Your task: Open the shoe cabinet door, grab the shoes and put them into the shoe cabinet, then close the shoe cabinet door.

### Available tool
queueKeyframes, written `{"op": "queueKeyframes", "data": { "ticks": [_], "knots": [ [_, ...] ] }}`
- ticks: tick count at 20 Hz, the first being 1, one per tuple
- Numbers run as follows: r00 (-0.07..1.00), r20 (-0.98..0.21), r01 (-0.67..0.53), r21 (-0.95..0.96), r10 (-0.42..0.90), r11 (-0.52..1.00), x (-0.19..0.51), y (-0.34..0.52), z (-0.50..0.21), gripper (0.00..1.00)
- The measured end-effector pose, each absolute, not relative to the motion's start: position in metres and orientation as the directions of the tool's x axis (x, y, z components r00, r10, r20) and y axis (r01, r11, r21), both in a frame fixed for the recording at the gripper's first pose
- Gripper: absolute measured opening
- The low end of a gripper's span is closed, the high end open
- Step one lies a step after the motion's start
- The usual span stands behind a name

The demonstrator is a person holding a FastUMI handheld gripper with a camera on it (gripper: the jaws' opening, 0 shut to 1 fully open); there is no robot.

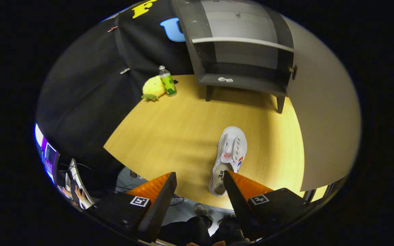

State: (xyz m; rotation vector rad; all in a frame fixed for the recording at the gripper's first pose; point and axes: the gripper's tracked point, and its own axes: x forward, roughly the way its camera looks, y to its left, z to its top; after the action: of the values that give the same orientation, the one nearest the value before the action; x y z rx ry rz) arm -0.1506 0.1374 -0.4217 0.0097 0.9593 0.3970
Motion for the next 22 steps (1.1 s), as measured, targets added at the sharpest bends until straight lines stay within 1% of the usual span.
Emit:
{"op": "queueKeyframes", "data": {
  "ticks": [2,4,7,8,10,12,13,15,16,18,19,20,21,22],
  "knots": [
    [0.506,-0.812,-0.275,0.168,0.291,0.947,-0.138,0.139,-0.455,0.9],
    [0.488,-0.828,-0.239,0.178,0.276,0.955,-0.132,0.148,-0.484,0.9],
    [0.516,-0.826,-0.199,0.144,0.229,0.969,-0.12,0.149,-0.517,0.8],
    [0.534,-0.819,-0.191,0.128,0.212,0.973,-0.115,0.148,-0.527,0.75],
    [0.568,-0.802,-0.178,0.099,0.184,0.979,-0.106,0.147,-0.542,0.61],
    [0.645,-0.747,-0.166,0.066,0.159,0.984,-0.087,0.145,-0.539,0.6],
    [0.666,-0.731,-0.166,0.049,0.149,0.985,-0.084,0.146,-0.543,0.51],
    [0.711,-0.691,-0.139,0.046,0.132,0.989,-0.069,0.149,-0.543,0.5],
    [0.734,-0.676,-0.098,-0.008,0.067,0.995,-0.068,0.136,-0.545,0.5],
    [0.746,-0.658,-0.123,0.01,0.099,0.992,-0.057,0.141,-0.545,0.18],
    [0.749,-0.653,-0.142,0.01,0.114,0.99,-0.065,0.14,-0.542,0.11],
    [0.738,-0.664,-0.143,0.021,0.121,0.989,-0.068,0.138,-0.541,0.11],
    [0.728,-0.674,-0.142,0.034,0.128,0.989,-0.063,0.141,-0.537,0.06],
    [0.727,-0.674,-0.134,0.049,0.132,0.99,-0.059,0.14,-0.528,0.05]
  ]
}}
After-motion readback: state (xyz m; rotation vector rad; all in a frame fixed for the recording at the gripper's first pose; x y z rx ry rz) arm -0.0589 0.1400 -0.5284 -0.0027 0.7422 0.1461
